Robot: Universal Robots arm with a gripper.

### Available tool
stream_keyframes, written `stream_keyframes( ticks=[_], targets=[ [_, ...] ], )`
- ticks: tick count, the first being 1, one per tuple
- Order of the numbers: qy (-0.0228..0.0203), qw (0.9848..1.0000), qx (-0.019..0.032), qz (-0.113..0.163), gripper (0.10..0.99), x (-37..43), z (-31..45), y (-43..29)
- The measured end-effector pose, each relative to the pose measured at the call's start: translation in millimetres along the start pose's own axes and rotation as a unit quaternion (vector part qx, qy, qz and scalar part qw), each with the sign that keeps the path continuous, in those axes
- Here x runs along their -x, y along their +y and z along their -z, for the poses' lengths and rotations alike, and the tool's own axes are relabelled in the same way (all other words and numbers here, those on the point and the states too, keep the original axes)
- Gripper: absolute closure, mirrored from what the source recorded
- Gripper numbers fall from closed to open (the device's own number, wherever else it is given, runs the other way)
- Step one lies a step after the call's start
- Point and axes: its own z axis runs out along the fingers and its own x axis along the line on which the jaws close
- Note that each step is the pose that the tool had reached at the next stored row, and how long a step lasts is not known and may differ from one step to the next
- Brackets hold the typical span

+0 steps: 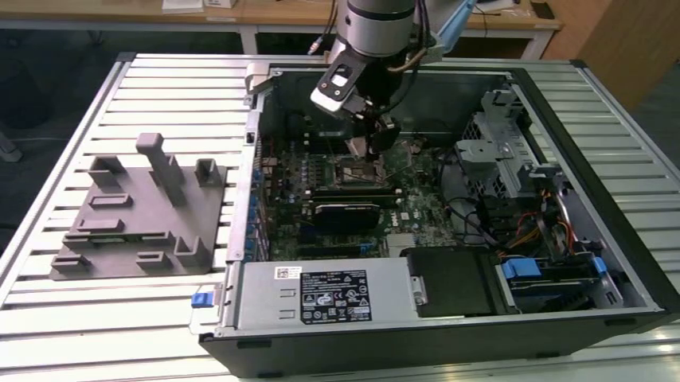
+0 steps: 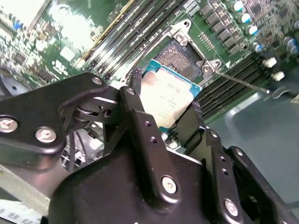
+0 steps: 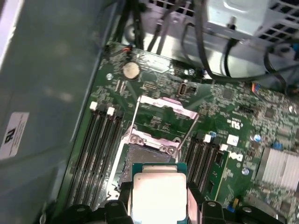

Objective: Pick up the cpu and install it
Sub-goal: 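Place the cpu into insertion slot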

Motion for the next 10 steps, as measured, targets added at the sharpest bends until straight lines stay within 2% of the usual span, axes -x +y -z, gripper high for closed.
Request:
stream_keyframes(
  ticks=[5, 10],
  targets=[
    [-0.0012, 0.9990, -0.0008, -0.045, 0.541, 0.0, -0.8, 0.0],
    [-0.0024, 0.9959, -0.0016, -0.091, 0.541, 0.0, -1.8, -0.1]
  ],
)
